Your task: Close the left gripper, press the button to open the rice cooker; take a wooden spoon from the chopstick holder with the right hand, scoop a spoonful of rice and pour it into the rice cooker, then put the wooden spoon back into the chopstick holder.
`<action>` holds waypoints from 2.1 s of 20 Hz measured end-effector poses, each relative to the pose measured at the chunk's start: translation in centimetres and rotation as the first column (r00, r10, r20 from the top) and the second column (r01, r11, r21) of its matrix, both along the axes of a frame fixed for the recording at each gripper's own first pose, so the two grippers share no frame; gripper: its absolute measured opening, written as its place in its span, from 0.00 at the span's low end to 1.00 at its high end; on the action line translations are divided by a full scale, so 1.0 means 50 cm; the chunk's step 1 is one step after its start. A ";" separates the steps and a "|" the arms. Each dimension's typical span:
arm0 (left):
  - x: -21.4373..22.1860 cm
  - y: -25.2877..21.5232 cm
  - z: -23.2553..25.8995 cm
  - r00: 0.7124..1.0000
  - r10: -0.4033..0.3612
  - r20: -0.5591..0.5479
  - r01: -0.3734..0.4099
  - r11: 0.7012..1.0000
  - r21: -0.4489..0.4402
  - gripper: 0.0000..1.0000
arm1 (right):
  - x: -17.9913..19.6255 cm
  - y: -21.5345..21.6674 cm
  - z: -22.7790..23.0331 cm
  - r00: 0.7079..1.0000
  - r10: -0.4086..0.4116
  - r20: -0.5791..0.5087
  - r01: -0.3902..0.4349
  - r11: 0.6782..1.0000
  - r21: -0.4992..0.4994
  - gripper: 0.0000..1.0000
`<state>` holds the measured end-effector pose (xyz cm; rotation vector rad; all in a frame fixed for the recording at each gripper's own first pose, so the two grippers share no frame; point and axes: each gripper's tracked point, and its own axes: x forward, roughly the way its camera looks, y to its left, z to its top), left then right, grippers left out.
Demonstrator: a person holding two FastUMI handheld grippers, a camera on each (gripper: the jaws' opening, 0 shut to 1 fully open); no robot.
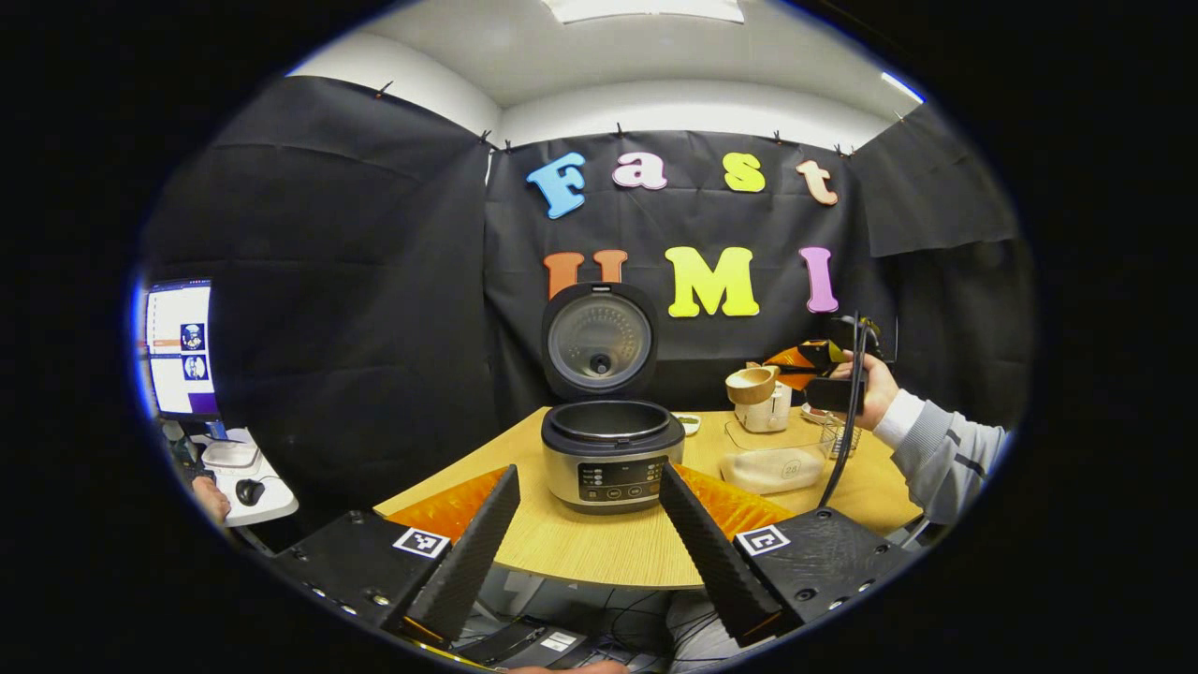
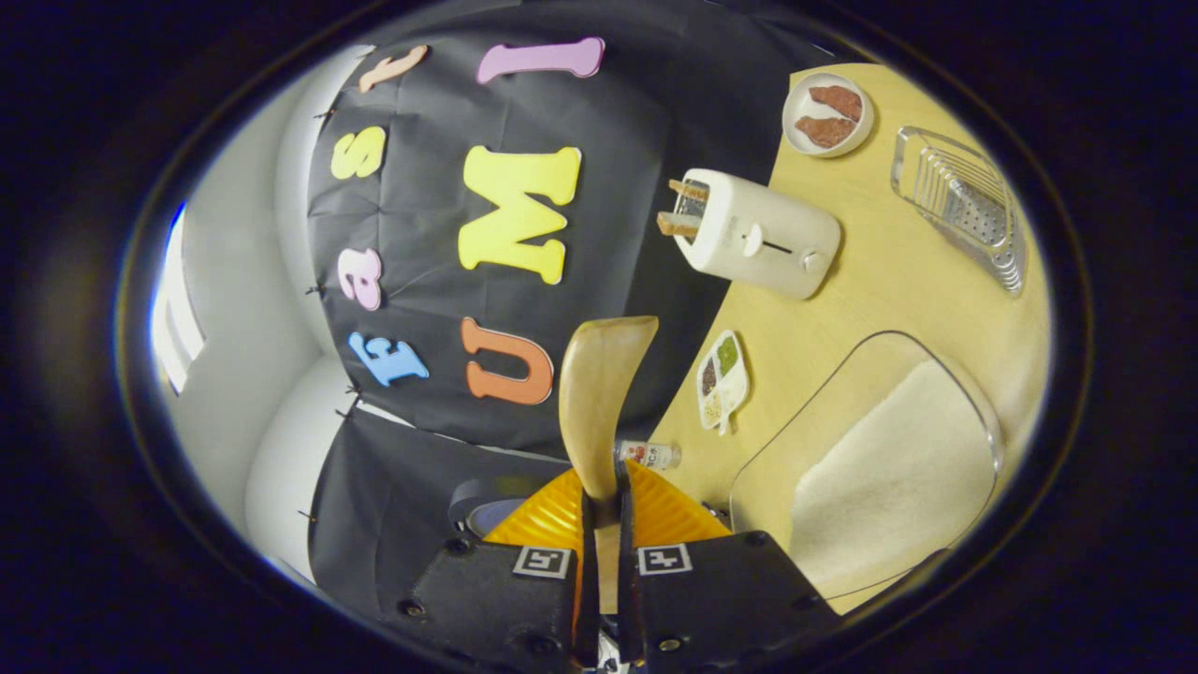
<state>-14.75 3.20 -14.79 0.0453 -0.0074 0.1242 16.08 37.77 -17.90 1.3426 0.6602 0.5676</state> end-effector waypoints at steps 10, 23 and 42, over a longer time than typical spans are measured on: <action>-0.043 0.036 -0.026 1.000 -0.024 -0.012 0.023 0.999 -0.026 0.95 | -0.045 0.238 0.099 0.986 0.099 0.137 -0.052 0.948 -0.314 0.13; -0.066 0.091 -0.052 1.000 -0.008 -0.009 0.007 0.996 -0.094 0.98 | -0.091 0.381 0.130 0.896 0.241 0.372 0.039 0.793 -0.608 0.13; -0.050 0.081 -0.060 0.999 -0.012 -0.031 0.010 0.997 -0.073 0.94 | -0.165 0.442 0.171 0.509 0.563 0.651 0.459 0.462 -0.759 0.13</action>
